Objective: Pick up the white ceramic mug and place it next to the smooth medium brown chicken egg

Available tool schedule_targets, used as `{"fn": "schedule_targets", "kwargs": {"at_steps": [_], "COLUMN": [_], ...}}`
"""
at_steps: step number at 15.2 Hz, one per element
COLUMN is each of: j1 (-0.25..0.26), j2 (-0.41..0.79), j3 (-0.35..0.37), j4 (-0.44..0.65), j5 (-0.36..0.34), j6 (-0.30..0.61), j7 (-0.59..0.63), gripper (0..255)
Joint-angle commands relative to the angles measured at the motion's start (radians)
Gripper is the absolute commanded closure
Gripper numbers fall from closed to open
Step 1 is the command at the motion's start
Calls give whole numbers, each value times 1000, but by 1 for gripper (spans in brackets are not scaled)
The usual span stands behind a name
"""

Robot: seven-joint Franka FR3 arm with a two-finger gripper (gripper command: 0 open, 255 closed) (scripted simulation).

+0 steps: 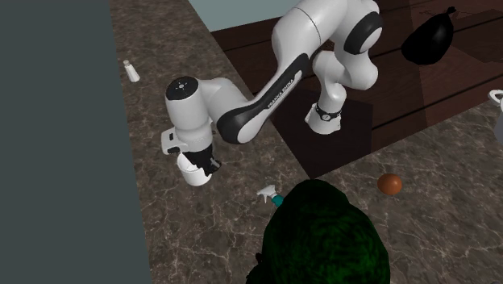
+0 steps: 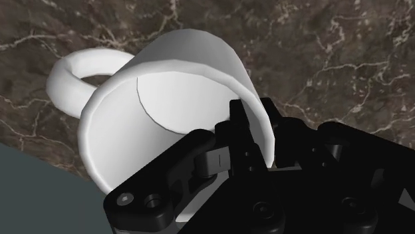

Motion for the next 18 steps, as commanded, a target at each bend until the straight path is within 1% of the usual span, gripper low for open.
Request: {"fn": "schedule_targets", "kwargs": {"at_steps": [1,10,18], "j1": [0,0,-5], "j2": [-9,-38,-48], "j3": [-3,-10,-15], "j4": [18,99,193], "j5": [-5,-21,-29], "j6": [-26,-134,-236], "j7": [3,14,21], "gripper": [255,255,255]}}
